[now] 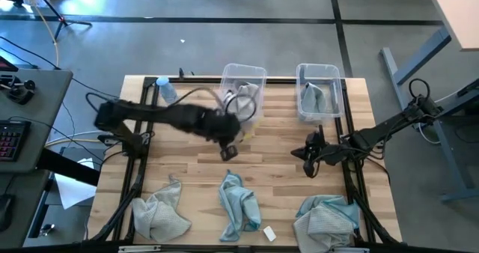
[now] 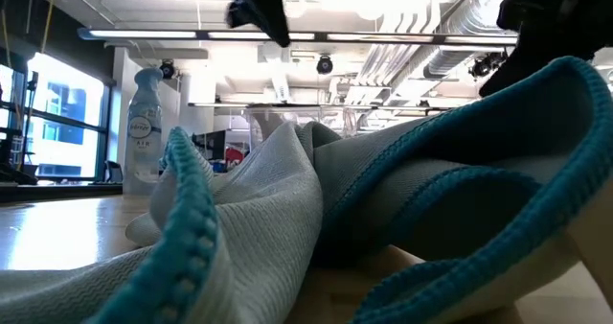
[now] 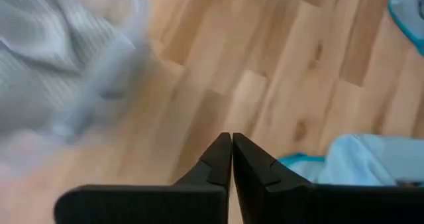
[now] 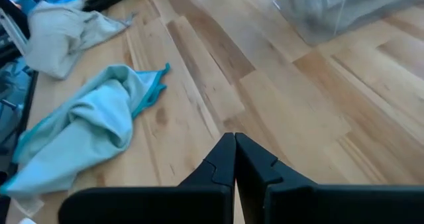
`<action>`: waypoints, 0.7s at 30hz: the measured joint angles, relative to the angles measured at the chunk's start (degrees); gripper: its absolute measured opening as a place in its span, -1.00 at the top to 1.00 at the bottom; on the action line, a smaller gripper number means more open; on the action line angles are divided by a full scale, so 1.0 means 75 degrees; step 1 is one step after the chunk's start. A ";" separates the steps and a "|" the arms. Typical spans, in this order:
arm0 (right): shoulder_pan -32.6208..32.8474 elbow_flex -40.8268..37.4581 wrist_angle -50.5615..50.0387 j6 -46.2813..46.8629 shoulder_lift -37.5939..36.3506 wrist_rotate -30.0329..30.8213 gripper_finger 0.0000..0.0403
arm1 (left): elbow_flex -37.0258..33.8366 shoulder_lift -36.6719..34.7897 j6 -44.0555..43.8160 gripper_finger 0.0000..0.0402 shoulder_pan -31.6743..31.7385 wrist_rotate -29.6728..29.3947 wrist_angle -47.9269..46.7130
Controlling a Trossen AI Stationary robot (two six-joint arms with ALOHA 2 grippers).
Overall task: Sort microfiber towel by color & place in baskets
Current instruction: Put the light blue microfiber cloth into the right transparent bin
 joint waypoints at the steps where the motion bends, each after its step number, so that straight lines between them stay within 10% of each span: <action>1: 0.0003 0.0084 -0.0012 -0.0042 0.0000 0.0000 1.00 | -0.0363 -0.0219 -0.0160 0.99 -0.0175 -0.0079 0.0167; 21: 0.0008 0.5045 -0.4901 0.0727 0.3300 -0.0718 1.00 | -0.5745 -0.4036 -0.1836 1.00 -0.2630 -0.0527 0.2852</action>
